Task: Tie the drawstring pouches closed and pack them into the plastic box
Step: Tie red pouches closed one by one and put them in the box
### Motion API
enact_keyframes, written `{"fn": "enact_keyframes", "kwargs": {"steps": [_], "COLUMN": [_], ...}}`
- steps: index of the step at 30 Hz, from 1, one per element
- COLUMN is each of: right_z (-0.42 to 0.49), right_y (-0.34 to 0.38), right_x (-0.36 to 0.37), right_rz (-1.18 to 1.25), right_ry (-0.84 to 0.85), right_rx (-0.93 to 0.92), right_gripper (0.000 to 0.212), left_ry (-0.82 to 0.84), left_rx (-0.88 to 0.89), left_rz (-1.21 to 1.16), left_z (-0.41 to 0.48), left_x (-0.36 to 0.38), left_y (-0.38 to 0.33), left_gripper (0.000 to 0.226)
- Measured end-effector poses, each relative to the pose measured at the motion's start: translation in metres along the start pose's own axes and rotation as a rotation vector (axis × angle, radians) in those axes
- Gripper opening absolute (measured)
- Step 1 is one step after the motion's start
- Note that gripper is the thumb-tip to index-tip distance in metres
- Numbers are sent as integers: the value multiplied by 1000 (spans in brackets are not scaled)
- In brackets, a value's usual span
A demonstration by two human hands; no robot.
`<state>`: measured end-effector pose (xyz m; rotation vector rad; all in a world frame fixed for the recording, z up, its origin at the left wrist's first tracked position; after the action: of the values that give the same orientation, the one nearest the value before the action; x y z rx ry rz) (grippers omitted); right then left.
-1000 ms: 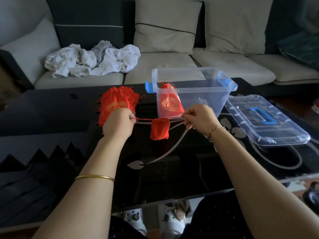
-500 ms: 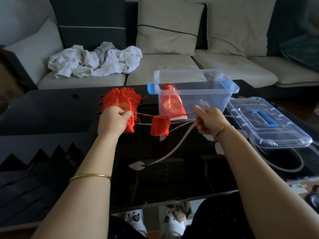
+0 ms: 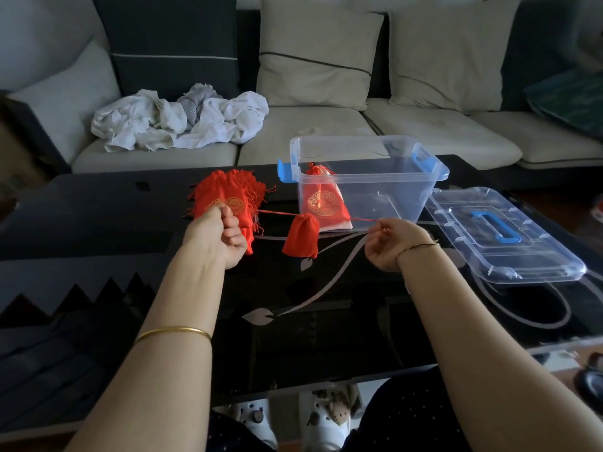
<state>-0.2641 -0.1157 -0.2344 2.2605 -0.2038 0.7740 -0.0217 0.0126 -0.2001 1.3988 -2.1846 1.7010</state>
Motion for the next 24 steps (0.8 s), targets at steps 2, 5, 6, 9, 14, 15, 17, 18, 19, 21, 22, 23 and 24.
{"fn": "enact_keyframes", "kwargs": {"steps": [2,5,6,9,14,15,17,18,19,21,22,23,24], "right_z": [-5,-27,-38,-64,-84,-85,-86,-82,-75,-60,-53,-46,-42], "right_y": [21,48,52,54,41,38,33,32,30,26,21,13,3], "right_x": [5,33,47,92,128,132,135,132,127,113,106,100,96], "right_rz": [-216,-512,-615,-855,-1064,-1081,-1060,-1004,-946,-1009,-1099,-1156,-1154], "right_ry": [-36,14,50,142,204,226,275,285,277,186,148,152,191], "right_rx": [-164,-444,-526,-729,-865,-877,-853,-807,-748,-616,-540,-454,-366], "right_gripper": [27,24,23,20,23,23,24,27,31,37,36,35,33], "left_ry": [19,202,259,360,437,440,427,418,411,415,420,422,425], "left_rx": [93,247,273,257,240,253,275,282,281,266,258,251,247], "left_rz": [56,302,396,575,727,770,811,811,801,767,749,733,722], "left_z": [-9,-22,-26,-34,-38,-39,-39,-39,-39,-39,-39,-39,-39], "left_x": [11,48,60,83,96,98,99,99,98,98,98,98,97], "left_y": [-14,-30,-29,-14,2,3,4,3,3,5,5,6,6], "left_gripper": [36,37,37,25,5,5,2,3,4,4,5,7,7]}}
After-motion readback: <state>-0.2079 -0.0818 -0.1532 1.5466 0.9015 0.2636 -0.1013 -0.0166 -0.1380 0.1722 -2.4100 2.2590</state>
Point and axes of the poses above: each hand's wrist, its own z-axis towards the middle knuckle, its own x-axis out of the palm, y = z × x, the point moved 10 cm from there along z, towards the middle knuckle, and after that the axes turned 9 degrees about y, right-handed, at the moved point
